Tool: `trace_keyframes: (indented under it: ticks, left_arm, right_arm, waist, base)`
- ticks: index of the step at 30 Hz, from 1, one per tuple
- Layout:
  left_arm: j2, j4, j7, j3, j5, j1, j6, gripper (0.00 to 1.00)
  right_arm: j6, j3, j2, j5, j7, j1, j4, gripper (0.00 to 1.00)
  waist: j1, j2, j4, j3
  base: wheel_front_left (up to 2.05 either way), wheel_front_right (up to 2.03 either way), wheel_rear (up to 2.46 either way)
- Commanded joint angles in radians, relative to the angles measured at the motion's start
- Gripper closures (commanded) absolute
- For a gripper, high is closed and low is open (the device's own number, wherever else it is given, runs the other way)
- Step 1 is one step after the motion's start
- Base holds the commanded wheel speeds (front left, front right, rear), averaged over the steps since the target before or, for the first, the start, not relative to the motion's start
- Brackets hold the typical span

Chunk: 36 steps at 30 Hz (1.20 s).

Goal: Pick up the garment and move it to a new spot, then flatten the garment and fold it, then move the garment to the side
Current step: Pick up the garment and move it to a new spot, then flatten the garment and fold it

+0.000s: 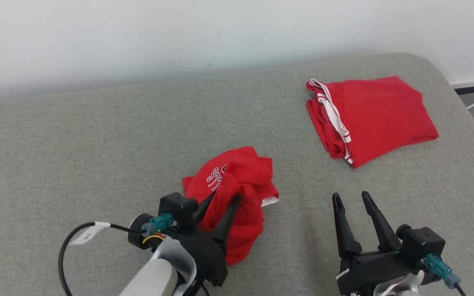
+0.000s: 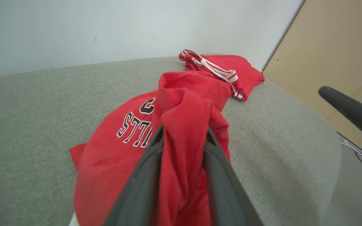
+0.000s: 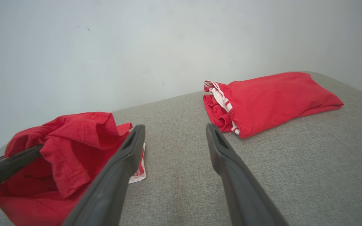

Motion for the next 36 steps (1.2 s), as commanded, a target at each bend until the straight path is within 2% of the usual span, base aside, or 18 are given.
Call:
trace_keyframes:
  ticks: [1,9,19,28,36]
  left_arm:
    - [-0.004,0.006,-0.015,-0.006,-0.009,0.023,0.001,0.00]
    - [-0.013,-0.057,-0.093,-0.020,-0.016,0.058,0.057,0.00]
    - [0.061,-0.128,-0.108,0.043,-0.046,0.187,0.125,0.00]
    - [0.081,-0.059,-0.114,0.056,-0.075,0.245,0.125,0.00]
    - [0.066,0.031,-0.138,0.054,-0.089,0.215,0.112,0.00]
  right_arm:
    - [0.000,-0.001,0.000,0.001,0.004,0.012,-0.002,0.00]
    - [0.000,-0.005,0.000,0.004,0.006,0.035,-0.009,0.00]
    - [0.000,-0.004,0.000,0.001,0.016,0.047,-0.019,0.00]
    - [0.000,0.009,0.000,-0.005,0.030,0.042,-0.022,0.00]
    - [0.000,0.019,0.000,-0.004,0.031,0.039,-0.027,0.00]
  waist:
    - [0.0000,0.0000,0.015,-0.007]
    - [0.0000,0.0000,0.053,-0.030]
    - [0.0000,0.0000,0.074,-0.041]
    - [0.0000,0.0000,0.062,-0.042]
    - [0.0000,0.0000,0.014,-0.030]
  base:
    - [0.00,0.00,0.00]
    - [0.00,0.00,0.00]
    - [0.00,0.00,0.00]
    - [0.00,0.00,0.00]
    - [0.00,0.00,0.00]
